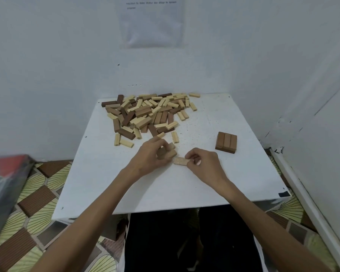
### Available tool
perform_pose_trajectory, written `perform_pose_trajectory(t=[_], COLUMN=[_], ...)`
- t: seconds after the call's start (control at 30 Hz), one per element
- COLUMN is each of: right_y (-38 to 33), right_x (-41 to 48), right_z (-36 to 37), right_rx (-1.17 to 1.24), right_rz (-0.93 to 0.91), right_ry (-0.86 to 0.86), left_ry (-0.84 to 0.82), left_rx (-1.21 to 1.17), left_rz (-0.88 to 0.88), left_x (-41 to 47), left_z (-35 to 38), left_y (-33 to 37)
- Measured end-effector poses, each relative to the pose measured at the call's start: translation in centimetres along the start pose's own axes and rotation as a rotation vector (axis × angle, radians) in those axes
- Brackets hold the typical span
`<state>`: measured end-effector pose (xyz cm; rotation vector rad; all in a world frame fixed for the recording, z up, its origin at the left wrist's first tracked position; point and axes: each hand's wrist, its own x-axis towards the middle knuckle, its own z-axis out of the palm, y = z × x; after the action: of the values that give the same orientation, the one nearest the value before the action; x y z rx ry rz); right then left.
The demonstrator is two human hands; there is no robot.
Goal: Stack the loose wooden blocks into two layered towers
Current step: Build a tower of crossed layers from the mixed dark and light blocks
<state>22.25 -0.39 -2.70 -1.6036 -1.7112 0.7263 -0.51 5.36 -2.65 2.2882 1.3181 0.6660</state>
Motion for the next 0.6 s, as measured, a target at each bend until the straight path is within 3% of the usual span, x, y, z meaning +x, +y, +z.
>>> perform_pose_trajectory(t=[0.13,0.37,0.47,0.6], right_y=[0.4,2.2,1.9,1.0], right_x=[-0.1,-0.2,0.5,1.1], right_z=[0.2,-0.5,-0.3,0.1], right_rx=[-0.194,-0.227,-0.2,-0.134], right_rz=[-0.105,-0.146,-0.147,-0.151], right_ry=[0.005,-0.133,-0.143,-0.171], left_ry=[-0.071,-0.02,-0.065,-0.124], left_rx=[0.025,0.21,0.178,0.131], left_rz=[-0.034,-0.064,-0.141,-0.097], left_x=[-0.4,-2.6,-2.4,-1.4], left_z=[0.3,-0.2,-0.4,-0.9], left_y=[-0.5,-1.9,-1.7,-0.8])
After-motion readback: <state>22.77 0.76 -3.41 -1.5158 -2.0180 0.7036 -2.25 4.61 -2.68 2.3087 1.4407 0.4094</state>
